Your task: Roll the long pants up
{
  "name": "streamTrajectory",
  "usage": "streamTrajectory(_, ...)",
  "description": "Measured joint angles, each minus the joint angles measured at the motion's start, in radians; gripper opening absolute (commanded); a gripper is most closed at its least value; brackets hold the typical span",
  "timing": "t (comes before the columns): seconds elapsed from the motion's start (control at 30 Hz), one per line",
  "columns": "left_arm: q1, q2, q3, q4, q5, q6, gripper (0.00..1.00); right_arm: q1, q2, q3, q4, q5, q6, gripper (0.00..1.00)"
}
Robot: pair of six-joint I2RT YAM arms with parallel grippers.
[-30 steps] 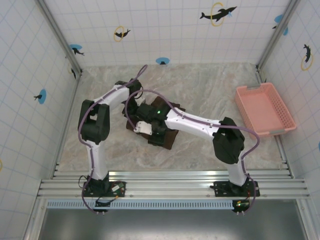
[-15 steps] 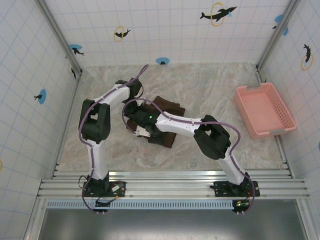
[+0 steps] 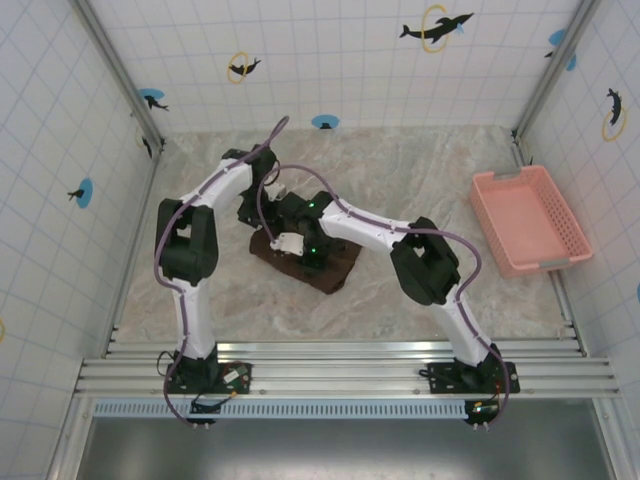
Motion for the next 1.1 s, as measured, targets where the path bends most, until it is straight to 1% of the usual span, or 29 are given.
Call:
streamTrajectory(0.13, 0.024, -0.014, 0.092, -0.021, -0.055, 0.003, 0.76, -0.035, 0.010, 0.059, -0.077, -0.280, 0.029, 0.12)
streamTrajectory(0.23, 0.026, -0.040, 0.138, -0.032, -0.094, 0.006, 0.76, -0.068, 0.008, 0.072, -0.083, -0.483, 0.076, 0.12)
streamTrajectory(0.3, 0.025, -0.053, 0.153, -0.036, -0.107, 0.007, 0.76, -0.098, 0.005, 0.057, -0.061, -0.583, 0.114, 0.12)
streamTrajectory(0.37, 0.024, -0.058, 0.162, -0.040, -0.117, 0.007, 0.76, -0.148, -0.010, 0.002, -0.006, -0.666, 0.163, 0.12)
streamTrajectory(0.47, 0.024, -0.058, 0.161, -0.048, -0.119, 0.006, 0.75, -0.241, -0.018, -0.074, 0.055, -0.742, 0.210, 0.11)
streamTrajectory(0.57, 0.024, -0.058, 0.155, -0.050, -0.118, 0.002, 0.75, -0.338, -0.014, -0.129, 0.096, -0.783, 0.233, 0.10)
streamTrajectory(0.7, 0.014, -0.058, 0.148, -0.055, -0.122, -0.001, 0.75, -0.428, -0.002, -0.151, 0.133, -0.809, 0.259, 0.11)
streamTrajectory(0.8, 0.001, -0.058, 0.148, -0.064, -0.122, -0.002, 0.75, -0.459, 0.015, -0.151, 0.179, -0.814, 0.301, 0.11)
streamTrajectory(0.97, -0.029, -0.058, 0.165, -0.089, -0.125, -0.019, 0.75, -0.491, 0.082, -0.187, 0.304, -0.827, 0.409, 0.11)
streamTrajectory(1.1, -0.054, -0.057, 0.236, -0.106, -0.119, -0.044, 0.76, -0.519, 0.135, -0.206, 0.355, -0.901, 0.485, 0.11)
